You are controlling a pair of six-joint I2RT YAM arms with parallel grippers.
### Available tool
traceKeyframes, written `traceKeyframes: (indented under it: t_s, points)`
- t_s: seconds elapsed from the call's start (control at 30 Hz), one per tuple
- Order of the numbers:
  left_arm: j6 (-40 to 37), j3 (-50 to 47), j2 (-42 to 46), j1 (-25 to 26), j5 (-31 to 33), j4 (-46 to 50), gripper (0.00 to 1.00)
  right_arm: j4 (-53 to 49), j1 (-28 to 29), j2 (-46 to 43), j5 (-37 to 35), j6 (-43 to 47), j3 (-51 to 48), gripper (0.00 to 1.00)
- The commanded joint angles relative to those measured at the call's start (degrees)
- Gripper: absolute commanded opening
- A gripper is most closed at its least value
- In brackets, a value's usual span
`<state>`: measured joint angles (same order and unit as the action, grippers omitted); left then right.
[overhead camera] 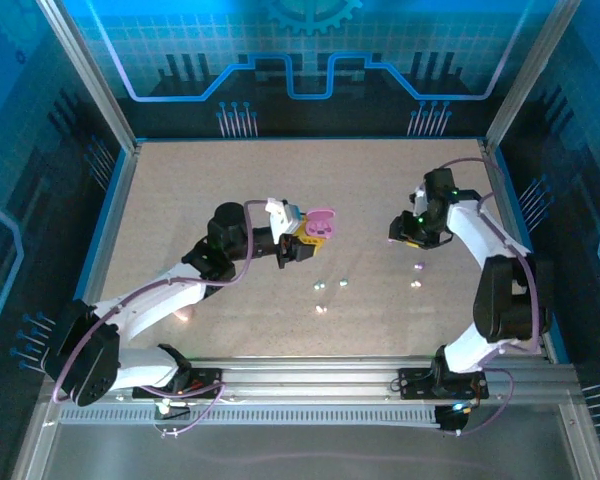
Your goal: Insert the wireless bluetooth earbuds into the charging case
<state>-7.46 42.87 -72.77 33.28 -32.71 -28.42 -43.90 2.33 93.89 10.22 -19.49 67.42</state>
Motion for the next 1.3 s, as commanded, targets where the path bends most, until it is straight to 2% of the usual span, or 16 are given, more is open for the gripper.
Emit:
traceKeyframes:
  t_s: [0.0, 0.17, 0.3, 0.57, 0.7, 1.27]
  points:
    - [-0.33, -0.79, 1.93, 0.18, 0.61, -1.38, 0.26, -1.86, 0.54, 4.67, -4.28, 2.11, 4.89, 0.47]
    - [-0.64, -0.92, 2.40, 0.10, 0.69, -0.81, 0.26, -2.72, 0.40, 8.66, -5.50, 2.79, 7.05, 0.49]
    - [-1.48, -0.72, 2.81, 0.18, 0.71, 0.58, 0.26, -3.17, -1.04, 6.62, -10.08, 0.71, 4.34, 0.47]
    - [-1.37, -1.02, 2.30, 0.18, 0.58, -0.37, 0.26, -0.53, -7.20, -0.47, -8.61, -4.07, -5.68, 0.45]
    - [-1.10, -0.94, 1.76, 0.10, 0.03, -0.58, 0.26, 2.23, -9.59, -1.39, -5.59, -5.01, -9.18, 0.44]
    - [-0.28, -0.60, 1.84, 0.20, -0.16, -0.68, 0.26, 3.65, -9.91, 4.59, -3.75, -3.57, -9.07, 0.44]
